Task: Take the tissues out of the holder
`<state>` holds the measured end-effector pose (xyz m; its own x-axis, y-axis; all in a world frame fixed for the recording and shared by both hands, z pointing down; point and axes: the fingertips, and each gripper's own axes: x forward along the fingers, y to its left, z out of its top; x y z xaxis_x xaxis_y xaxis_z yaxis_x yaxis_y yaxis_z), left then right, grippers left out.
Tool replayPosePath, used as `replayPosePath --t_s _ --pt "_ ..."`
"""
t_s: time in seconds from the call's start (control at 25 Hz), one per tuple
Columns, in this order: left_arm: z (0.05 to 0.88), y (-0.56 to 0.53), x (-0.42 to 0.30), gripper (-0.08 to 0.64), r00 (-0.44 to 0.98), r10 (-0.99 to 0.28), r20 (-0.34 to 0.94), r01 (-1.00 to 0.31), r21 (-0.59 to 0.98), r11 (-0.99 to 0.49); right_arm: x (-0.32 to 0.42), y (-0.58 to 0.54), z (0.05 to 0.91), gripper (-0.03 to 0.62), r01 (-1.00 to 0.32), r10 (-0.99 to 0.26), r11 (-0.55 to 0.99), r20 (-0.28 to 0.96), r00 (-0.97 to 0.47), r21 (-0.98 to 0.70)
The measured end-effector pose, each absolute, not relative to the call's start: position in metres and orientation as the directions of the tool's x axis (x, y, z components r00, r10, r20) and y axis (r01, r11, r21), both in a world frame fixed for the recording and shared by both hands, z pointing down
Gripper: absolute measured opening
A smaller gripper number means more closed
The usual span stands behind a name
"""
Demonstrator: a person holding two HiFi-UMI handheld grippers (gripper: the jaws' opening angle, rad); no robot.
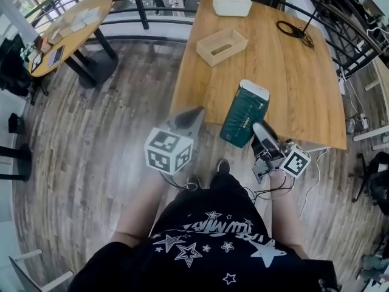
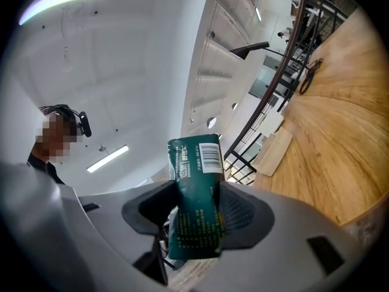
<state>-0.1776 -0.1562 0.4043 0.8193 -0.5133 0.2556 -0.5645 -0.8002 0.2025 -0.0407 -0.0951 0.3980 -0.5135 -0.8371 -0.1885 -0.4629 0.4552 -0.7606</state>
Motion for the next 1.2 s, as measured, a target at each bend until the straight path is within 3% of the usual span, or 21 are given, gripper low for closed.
replayPosePath --t_s 0.4,1.2 --pt "0.397 -0.121 -0.168 0.014 0.787 -0.567 0.242 -0.612 0.198 -0.765 -0.026 -0.07 0.374 0.239 -0.339 -0.803 0.521 -0.314 -0.507 -0.784" --pt "0.397 0.037 -0.092 0.014 0.709 -0.653 0.268 -0.701 0.17 -0.692 0.057 0.073 0.377 0.239 -0.244 -0.745 0.553 -0.342 -0.573 -0.796"
